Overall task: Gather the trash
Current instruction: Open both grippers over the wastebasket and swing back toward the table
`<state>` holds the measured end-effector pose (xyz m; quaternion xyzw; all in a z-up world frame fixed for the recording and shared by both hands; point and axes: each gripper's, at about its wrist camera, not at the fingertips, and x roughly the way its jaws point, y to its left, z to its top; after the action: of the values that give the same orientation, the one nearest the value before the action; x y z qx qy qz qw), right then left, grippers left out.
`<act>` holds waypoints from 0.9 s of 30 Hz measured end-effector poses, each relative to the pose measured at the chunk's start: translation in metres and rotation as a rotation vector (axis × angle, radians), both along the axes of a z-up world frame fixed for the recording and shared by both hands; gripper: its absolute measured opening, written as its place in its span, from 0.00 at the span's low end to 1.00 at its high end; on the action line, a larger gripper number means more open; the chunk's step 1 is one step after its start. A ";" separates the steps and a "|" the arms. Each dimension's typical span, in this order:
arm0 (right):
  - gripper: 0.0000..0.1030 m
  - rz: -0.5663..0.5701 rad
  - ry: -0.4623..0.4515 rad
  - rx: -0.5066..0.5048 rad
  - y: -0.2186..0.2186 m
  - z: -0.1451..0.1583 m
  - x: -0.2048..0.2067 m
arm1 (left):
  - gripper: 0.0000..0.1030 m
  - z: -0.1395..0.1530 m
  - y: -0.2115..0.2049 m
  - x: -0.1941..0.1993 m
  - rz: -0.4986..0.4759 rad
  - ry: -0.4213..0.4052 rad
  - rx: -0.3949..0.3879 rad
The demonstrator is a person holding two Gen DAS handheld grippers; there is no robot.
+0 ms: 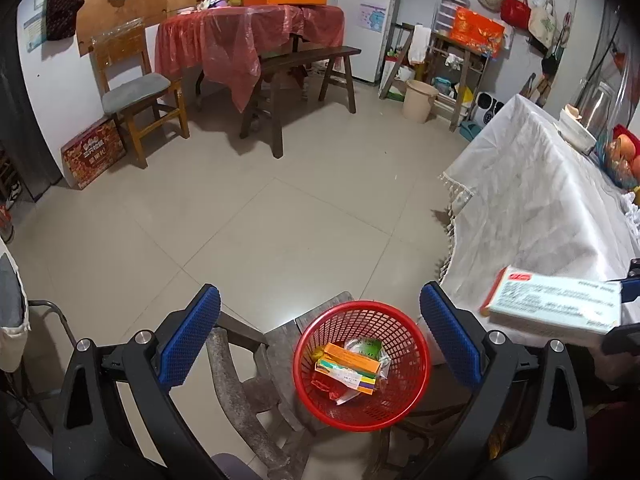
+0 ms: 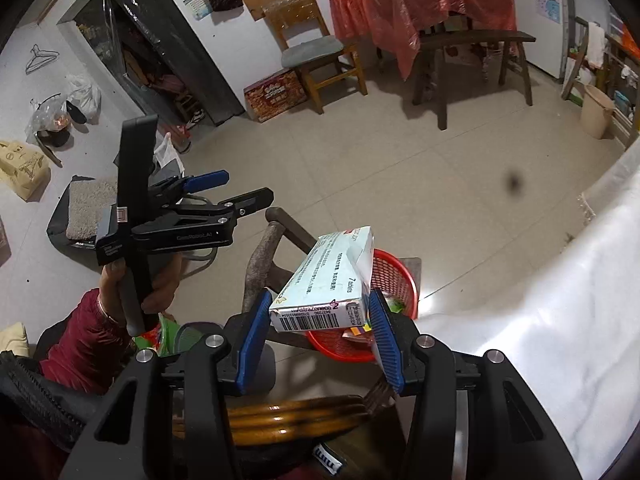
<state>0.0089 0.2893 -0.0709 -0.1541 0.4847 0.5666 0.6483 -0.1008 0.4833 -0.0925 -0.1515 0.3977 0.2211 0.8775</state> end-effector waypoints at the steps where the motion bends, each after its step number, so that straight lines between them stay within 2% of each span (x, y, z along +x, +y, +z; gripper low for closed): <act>1: 0.48 0.007 0.001 -0.005 0.005 -0.002 -0.002 | 0.93 0.000 0.000 0.000 0.002 -0.001 0.001; 6: 0.49 0.035 -0.005 -0.024 0.023 -0.009 -0.009 | 0.93 0.000 0.005 -0.005 0.011 -0.005 0.004; 8: 0.60 0.031 -0.021 -0.028 0.022 -0.013 -0.006 | 0.93 0.001 0.006 -0.006 0.019 -0.007 0.005; 15: 0.61 -0.012 -0.029 -0.013 0.010 -0.011 0.006 | 0.93 0.001 0.005 -0.007 0.024 -0.007 0.010; 21: 0.62 -0.071 -0.041 0.015 -0.012 -0.002 0.017 | 0.93 0.007 -0.008 -0.003 0.004 0.001 0.054; 27: 0.67 -0.142 -0.061 0.058 -0.042 0.014 0.029 | 0.93 0.018 -0.030 0.007 -0.045 -0.008 0.100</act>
<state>0.0380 0.2475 -0.0572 -0.1176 0.4578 0.5282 0.7054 -0.0937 0.4529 -0.0742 -0.0992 0.3859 0.2201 0.8904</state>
